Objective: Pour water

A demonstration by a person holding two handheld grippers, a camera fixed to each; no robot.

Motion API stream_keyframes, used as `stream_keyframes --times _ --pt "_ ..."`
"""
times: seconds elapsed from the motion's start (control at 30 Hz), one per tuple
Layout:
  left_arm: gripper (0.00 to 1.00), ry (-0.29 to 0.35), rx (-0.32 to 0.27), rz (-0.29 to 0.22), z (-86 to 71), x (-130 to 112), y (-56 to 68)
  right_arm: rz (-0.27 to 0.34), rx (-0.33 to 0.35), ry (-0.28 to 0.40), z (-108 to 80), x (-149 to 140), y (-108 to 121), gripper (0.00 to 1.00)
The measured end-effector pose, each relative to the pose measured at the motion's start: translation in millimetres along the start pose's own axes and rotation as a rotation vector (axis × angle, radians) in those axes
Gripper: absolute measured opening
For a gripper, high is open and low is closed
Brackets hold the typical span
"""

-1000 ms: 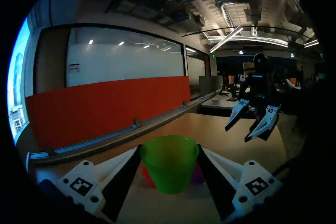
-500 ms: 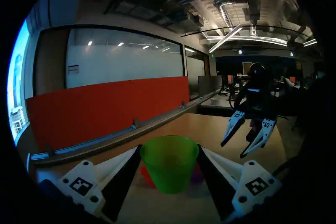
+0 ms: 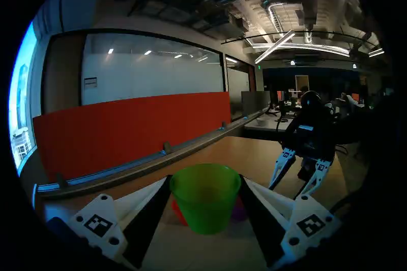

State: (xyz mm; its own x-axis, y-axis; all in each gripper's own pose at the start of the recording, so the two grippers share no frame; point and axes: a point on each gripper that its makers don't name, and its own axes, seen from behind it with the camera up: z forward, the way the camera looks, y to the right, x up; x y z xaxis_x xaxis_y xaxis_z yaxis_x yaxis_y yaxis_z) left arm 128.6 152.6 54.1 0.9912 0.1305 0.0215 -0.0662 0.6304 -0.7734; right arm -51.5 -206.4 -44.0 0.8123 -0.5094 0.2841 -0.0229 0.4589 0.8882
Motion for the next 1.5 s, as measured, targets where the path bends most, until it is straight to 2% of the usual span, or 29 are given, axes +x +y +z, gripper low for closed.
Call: stream_keyframes --times 0.4,0.9,1.27,1.33,1.5 --pt "0.91 -0.006 0.002 -0.003 0.9 -3.8 -2.5 -0.024 0.016 -0.041 17.0 -15.0 -4.5 1.0" --pt "0.91 -0.009 0.0 -0.002 -0.9 -5.2 -1.2 -0.041 0.015 -0.042 45.3 -14.9 -3.5 1.0" --pt "0.91 -0.011 -0.007 -0.004 -2.1 -5.6 1.1 -0.054 0.008 -0.052 53.5 -19.4 -3.2 0.99" --pt "0.91 -0.013 -0.008 -0.003 -2.3 -6.8 1.5 -0.054 0.005 -0.05 54.1 -19.5 -2.7 0.93" --pt "0.91 -0.018 -0.011 -0.003 -2.8 -9.6 2.3 -0.049 0.001 -0.042 53.6 -19.9 -1.9 0.92"
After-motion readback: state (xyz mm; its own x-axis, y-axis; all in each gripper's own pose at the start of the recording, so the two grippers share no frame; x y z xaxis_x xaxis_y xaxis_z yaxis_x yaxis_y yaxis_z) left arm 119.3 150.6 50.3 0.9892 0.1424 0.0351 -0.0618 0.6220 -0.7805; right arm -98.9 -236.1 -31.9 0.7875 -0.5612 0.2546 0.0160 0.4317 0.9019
